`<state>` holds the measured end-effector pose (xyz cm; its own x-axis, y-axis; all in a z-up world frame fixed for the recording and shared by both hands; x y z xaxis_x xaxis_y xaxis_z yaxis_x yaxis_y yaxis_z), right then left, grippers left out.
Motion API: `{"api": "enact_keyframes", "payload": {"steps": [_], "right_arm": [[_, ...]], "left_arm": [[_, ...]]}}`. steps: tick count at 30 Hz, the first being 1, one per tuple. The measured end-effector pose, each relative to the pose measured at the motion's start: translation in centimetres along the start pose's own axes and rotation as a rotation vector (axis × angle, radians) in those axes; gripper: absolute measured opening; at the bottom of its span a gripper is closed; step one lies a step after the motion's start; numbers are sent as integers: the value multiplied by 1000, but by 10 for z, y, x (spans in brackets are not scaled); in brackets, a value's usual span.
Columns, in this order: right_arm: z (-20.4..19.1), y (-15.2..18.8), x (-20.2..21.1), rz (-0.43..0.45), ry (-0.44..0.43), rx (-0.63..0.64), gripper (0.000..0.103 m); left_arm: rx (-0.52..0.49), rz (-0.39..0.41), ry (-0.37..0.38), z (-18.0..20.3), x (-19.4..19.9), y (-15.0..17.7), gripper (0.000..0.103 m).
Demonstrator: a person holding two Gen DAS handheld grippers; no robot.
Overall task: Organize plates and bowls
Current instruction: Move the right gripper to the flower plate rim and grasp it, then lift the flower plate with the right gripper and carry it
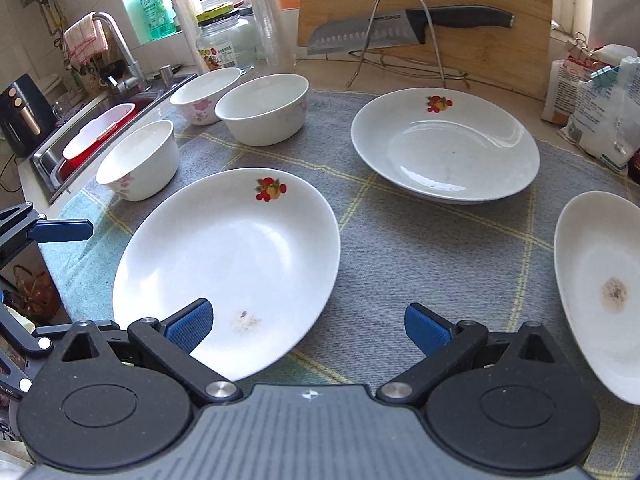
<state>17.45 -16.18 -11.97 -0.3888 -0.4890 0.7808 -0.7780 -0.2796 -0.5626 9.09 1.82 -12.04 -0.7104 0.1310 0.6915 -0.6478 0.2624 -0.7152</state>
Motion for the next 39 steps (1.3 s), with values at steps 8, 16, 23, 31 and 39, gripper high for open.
{"api": "enact_keyframes", "payload": {"steps": [8,16,23,31,39], "right_arm": [[-5,1,-22,-61,-34,-23,103],[-9,-1,-31,-92,-42,-31,103],[-13,-9,-40,-94,-34,-43,103],[-22,-19,-53,-96,-4,-45,103],[-28,-22,-59,-108,37,-36,103]], "left_arm": [[-42,-78,85,-8,-20,22,103],[-73,-121,124,-3,-37,32,102],[-121,-98,148,-2,-49,25,102],[-184,-78,206,-2,-53,21,103],[-213,-59,240,-4,-53,19,103]]}}
Point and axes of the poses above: each gripper's, at about its wrist camera, not at the fingertips, and x roughly against the way its jaws point, z to its right, y to its underside, the point moved 5 cm from there along -x, roughly the way its jaws point, and after that the axes turned 5 degrees about -y, right-handed, at the moved point
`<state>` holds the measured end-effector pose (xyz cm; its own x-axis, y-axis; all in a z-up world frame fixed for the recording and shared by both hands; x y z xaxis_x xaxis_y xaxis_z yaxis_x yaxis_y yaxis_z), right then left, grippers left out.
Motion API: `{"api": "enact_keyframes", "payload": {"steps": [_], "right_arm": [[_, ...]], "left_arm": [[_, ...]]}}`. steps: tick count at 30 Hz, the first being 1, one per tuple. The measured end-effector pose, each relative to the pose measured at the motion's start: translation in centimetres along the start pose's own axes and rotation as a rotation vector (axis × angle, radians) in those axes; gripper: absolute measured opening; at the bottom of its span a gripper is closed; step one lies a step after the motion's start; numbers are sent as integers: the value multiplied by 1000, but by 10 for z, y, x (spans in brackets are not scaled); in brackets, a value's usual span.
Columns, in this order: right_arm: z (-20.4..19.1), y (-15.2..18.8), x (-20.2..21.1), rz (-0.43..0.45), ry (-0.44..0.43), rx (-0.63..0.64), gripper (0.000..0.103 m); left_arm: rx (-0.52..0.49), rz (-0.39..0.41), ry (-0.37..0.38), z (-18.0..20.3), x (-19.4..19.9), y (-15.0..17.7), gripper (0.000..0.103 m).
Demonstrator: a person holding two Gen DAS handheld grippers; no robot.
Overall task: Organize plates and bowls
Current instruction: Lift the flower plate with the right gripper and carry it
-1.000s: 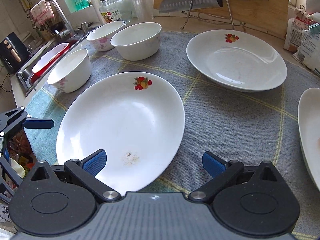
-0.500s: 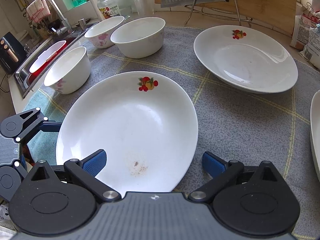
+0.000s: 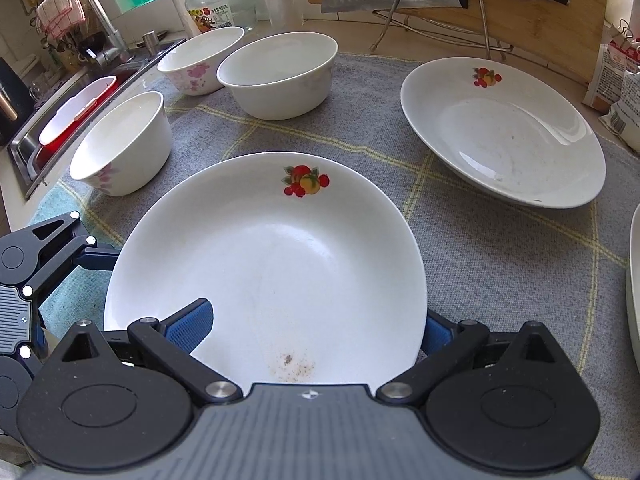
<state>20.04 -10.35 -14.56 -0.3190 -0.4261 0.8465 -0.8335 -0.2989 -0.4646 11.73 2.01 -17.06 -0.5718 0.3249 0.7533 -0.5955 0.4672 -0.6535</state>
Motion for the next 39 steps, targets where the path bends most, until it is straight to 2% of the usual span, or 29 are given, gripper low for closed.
{"api": "enact_keyframes", "payload": {"steps": [9,20,30,39], "right_arm": [[4,-4,-1,-2,-36,16,103],[14,-15,0,-26,-173,36,103],[22,-24,-1,-50,-274,34,103],[28,-32,-2,-61,-314,32,99]], "left_arm": [[3,39,2,0,3,3,103],[-9,90,14,-1,6,5,103],[-23,93,22,-1,6,3,103],[-37,92,37,-2,4,1,103]]}}
Point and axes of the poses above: each gripper's, at about its wrist camera, not at the fingertips, and x roughly against the way its jaws point, z to its right, y to its underside, the point moved 5 cm from there along -x, roughly the way its jaws point, and after that the axes turned 5 degrees about -y, right-handed, at the moved point
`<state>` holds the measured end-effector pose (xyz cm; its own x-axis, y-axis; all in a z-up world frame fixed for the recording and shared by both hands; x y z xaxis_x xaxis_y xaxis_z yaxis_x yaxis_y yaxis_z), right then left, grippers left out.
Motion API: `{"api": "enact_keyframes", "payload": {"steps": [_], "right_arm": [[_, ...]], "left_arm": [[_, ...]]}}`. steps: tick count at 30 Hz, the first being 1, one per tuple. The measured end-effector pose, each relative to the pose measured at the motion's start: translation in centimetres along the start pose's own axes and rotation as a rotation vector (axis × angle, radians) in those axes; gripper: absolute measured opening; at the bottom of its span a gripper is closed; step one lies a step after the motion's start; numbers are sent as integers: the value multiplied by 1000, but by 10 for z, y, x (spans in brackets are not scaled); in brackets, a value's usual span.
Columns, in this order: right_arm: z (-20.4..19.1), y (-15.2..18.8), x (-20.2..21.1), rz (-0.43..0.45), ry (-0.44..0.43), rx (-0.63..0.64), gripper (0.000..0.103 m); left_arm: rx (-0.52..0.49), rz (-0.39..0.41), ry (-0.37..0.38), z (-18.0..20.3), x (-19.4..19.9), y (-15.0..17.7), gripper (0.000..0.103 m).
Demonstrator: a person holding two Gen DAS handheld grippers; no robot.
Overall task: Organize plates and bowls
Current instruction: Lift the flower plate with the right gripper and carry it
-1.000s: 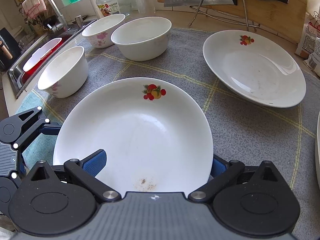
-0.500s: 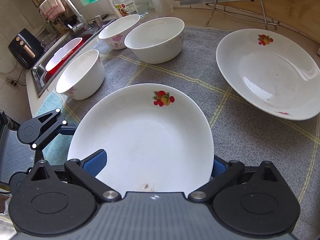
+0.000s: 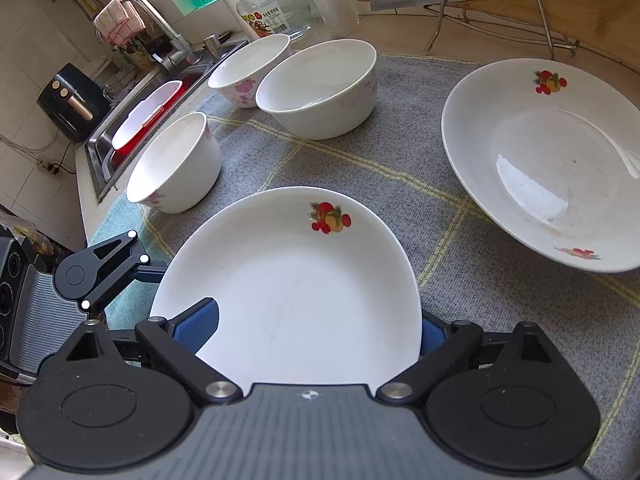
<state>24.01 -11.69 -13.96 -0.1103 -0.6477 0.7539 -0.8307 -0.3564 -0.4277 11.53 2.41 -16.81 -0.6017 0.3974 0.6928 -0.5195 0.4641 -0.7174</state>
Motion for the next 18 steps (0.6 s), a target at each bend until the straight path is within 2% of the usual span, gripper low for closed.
{"api": "enact_keyframes", "payload": {"steps": [18], "right_arm": [[3,-2,3,-5,-30,-2,97]], "left_arm": [[-57,11,22,2,0,-4,103]]}}
Point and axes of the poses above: each gripper's, at about its wrist camera, not at the fingertips, and x roughly against the way its jaws point, z to its right, y to its underside, the point moved 5 cm from there along -x, roughly the way its jaws point, and after that the axes turned 5 degrees about -y, right-handed, at the moved point
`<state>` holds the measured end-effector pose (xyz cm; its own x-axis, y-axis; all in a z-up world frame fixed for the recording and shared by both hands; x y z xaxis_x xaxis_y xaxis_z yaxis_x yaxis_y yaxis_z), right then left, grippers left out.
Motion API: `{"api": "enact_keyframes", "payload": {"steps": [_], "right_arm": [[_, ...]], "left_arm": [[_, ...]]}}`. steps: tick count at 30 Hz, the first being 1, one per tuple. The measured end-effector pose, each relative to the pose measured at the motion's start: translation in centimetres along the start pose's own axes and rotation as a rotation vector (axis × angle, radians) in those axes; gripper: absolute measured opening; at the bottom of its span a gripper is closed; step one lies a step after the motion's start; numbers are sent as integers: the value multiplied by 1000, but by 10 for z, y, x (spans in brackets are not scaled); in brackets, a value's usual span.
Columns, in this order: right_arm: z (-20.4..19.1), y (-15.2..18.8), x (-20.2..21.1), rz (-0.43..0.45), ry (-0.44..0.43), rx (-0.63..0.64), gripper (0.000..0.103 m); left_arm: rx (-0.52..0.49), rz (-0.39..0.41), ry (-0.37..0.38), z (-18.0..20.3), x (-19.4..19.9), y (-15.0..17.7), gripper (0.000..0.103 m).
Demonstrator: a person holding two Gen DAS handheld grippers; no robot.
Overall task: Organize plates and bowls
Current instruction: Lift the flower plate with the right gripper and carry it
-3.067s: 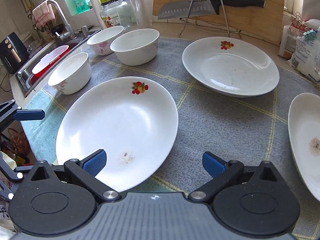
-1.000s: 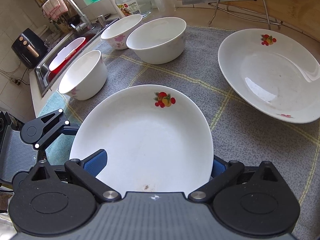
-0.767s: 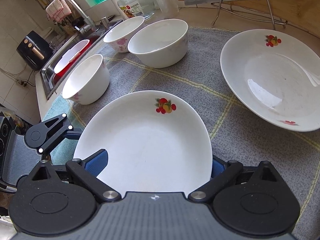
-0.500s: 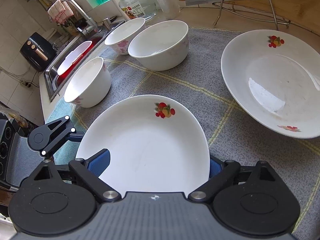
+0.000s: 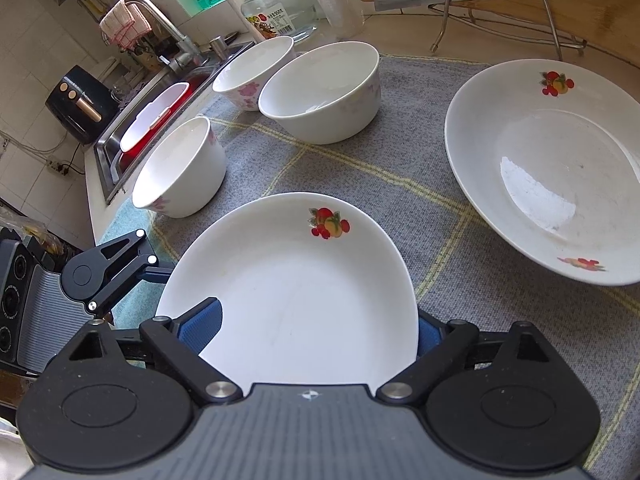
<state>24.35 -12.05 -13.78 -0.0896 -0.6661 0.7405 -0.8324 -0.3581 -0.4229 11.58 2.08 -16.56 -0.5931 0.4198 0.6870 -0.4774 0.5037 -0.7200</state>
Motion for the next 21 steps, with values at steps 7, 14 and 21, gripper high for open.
{"api": "enact_keyframes", "payload": {"steps": [7,14,21], "right_arm": [[0,0,0,0,2,-5,97],[-4,0,0,0,6,-1,97],[-10,-1,9,22,9,6,97]], "left_arm": [[-3,-5,2,-1,0,0,102],[8,-11,4,0,1,1,102],[3,-10,4,0,5,-2,102]]}}
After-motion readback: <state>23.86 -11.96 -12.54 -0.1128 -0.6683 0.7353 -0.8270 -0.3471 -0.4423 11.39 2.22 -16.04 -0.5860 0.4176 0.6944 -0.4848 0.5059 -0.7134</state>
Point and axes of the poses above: each gripper's, at about its wrist camera, not at the fingertips, and x roughly against the way its jaws point, z to its right, y to its underside, the point moved 5 cm from there along -x, roughly the way its jaws point, and after that the axes turned 5 degrees about -y, right-handed, at the moved point
